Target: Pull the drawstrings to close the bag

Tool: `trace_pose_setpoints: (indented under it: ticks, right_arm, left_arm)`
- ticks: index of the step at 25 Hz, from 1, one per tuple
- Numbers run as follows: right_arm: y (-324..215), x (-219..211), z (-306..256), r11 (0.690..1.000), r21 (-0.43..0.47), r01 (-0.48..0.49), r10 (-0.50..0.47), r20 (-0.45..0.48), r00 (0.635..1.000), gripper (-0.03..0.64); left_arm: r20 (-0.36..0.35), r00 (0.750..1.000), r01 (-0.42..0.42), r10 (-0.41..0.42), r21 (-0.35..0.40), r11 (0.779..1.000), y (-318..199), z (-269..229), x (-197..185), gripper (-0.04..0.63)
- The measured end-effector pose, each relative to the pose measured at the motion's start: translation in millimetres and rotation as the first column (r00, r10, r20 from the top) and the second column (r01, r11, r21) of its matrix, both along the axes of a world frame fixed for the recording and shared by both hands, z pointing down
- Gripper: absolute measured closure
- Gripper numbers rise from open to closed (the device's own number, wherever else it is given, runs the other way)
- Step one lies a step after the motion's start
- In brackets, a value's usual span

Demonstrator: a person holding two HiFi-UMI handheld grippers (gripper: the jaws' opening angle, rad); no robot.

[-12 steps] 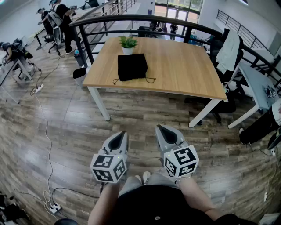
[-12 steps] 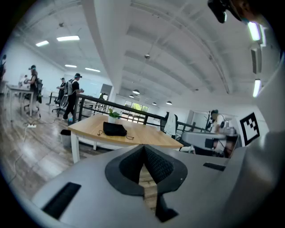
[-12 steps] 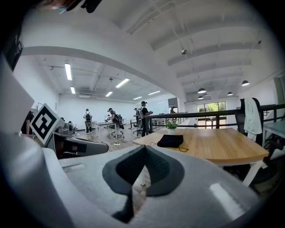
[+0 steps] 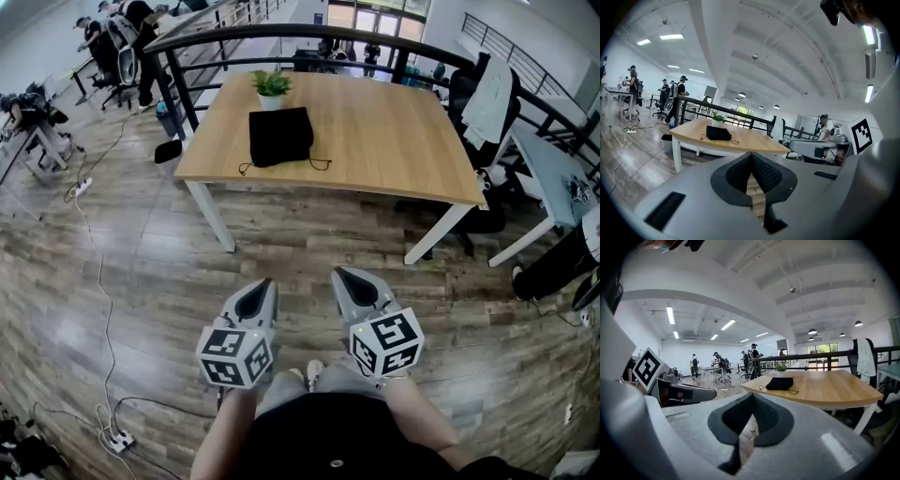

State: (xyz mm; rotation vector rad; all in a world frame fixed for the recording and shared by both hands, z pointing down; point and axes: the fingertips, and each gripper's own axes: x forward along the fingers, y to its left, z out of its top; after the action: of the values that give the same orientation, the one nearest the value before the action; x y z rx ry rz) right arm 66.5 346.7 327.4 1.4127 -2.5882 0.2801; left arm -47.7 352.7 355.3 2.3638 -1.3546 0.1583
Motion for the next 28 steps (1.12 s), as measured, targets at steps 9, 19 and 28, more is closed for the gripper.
trace_pose_setpoints:
  ticks: [9, 19, 28]
  right_arm:
    - [1, 4, -8, 0.999, 0.006, 0.038, -0.039, 0.116, 0.993, 0.618]
    - [-16, 25, 10, 0.998, -0.003, 0.059, -0.058, 0.092, 0.994, 0.618]
    - [-42, 25, 30, 0.995, -0.049, 0.091, -0.087, 0.086, 0.993, 0.618]
  left_arm:
    - [0.000, 0.999, -0.043, 0.043, 0.025, 0.999, 2, -3, 19, 0.581]
    - [-0.022, 1.000, -0.002, 0.001, -0.018, 1.000, -11, 14, 34, 0.581]
    - [-0.039, 0.999, 0.012, -0.014, -0.066, 0.998, -38, 31, 38, 0.581]
